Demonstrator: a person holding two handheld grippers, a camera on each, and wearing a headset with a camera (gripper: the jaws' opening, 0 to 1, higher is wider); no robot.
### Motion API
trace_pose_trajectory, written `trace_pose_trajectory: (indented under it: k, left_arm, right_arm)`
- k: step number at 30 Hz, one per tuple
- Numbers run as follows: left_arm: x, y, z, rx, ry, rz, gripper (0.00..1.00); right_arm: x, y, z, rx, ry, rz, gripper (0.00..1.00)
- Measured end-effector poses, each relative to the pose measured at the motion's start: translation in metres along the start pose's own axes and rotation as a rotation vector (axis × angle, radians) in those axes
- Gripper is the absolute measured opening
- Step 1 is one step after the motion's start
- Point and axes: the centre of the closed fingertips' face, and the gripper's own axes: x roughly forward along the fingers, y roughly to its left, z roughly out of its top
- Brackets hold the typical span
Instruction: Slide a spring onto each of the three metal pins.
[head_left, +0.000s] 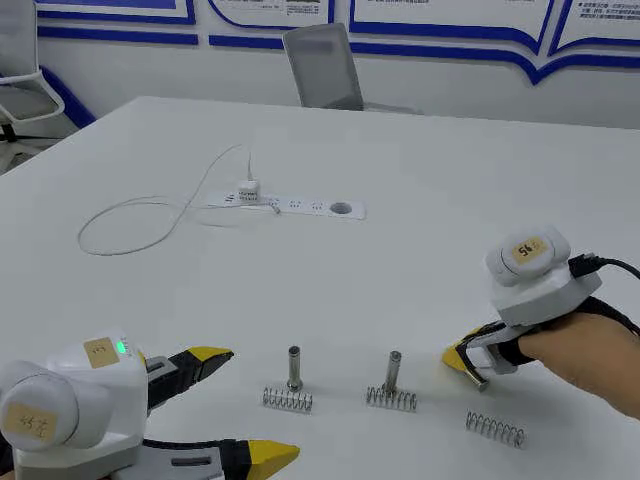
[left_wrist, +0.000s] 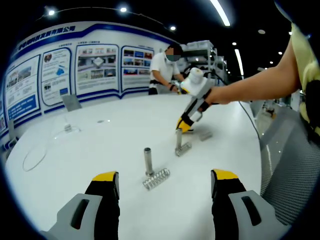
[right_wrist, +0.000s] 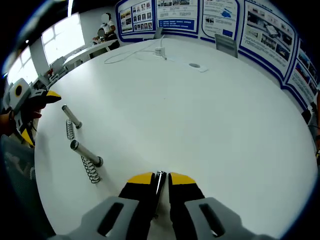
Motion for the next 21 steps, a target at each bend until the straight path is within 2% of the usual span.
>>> trace_pose_trajectory:
  k: [3,12,17,21]
  left_arm:
    - [0.0001,0.0,-0.0001,0.0,0.001,0.0,0.76]
    - [0.0008,-0.0002,0.0026,-0.002,-0.001,0.0,0.75]
    - [-0.0009,0.0003,0.0034,-0.006,-0.006,0.006,0.75]
    - [-0.0039,0.0019,0.0032,-0.005,-0.006,0.014,0.74]
  right_arm:
    - [0.0001,0.0001,0.0,-0.012,0.008,-0.011,0.12]
    - [0.001,-0.0011,-0.0004,0.06,0.024,-0.028,0.09]
    - [0.0,0.0,-0.0004,0.061,0.009,-0.037,0.09]
    - [-0.0075,-0.0001,0.005,0.069,-0.032,-0.038,0.09]
